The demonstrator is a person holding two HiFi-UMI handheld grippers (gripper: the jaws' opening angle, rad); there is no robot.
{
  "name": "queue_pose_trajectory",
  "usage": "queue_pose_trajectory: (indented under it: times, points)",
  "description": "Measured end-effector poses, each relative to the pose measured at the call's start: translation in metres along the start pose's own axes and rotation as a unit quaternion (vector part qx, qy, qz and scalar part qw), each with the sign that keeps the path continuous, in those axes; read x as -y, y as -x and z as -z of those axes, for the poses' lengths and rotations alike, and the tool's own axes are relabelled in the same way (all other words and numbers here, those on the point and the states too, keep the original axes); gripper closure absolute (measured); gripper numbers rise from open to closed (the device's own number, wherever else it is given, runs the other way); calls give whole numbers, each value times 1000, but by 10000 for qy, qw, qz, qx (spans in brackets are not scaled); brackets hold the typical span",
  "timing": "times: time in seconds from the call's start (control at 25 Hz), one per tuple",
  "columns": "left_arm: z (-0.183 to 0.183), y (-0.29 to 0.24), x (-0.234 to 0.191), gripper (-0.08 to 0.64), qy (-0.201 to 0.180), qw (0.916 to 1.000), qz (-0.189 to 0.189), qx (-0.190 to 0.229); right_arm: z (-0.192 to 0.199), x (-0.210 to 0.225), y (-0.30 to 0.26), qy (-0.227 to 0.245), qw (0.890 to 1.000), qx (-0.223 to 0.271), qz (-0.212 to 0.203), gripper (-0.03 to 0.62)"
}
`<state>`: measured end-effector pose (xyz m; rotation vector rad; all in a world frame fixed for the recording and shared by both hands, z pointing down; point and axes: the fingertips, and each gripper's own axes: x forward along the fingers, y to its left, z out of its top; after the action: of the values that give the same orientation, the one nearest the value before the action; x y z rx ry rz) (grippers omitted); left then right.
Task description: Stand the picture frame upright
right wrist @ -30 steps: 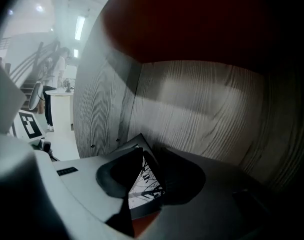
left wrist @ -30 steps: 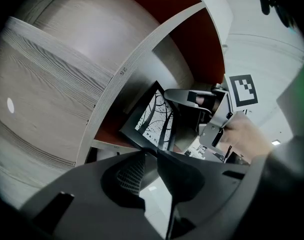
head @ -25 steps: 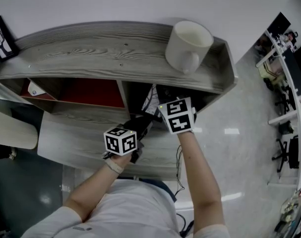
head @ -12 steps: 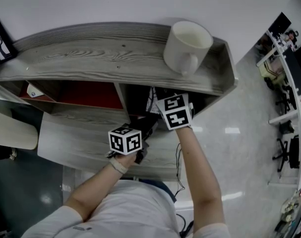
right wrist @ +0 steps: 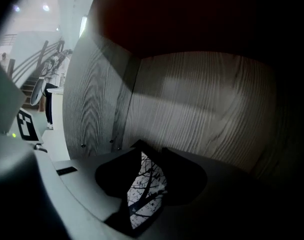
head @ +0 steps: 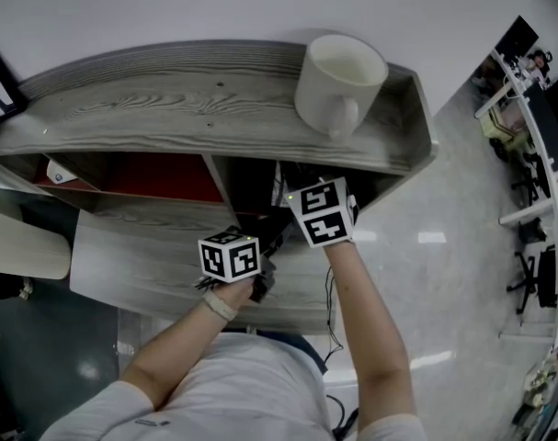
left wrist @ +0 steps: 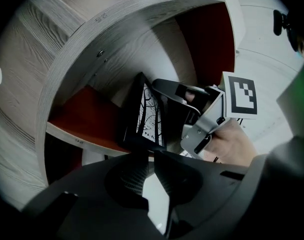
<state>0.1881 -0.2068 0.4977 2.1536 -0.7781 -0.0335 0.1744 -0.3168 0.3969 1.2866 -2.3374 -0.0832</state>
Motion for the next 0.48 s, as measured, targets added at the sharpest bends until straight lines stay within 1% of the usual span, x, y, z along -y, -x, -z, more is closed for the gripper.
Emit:
queue_pose_trajectory:
  times: [0.12,0.32,0.48]
  points:
    - [0,0,0,515,-1,10000,24,-15,4,-4,20,-217,9997,67,28,477]
    - [0,0,0,515,-46,10000,39,-28,36,-21,45,-755,9971,-91,-70,477]
    - [-1,1,0,517,-105,9999,33,-21,57,-36,61,-930,9953,-239,-135,477]
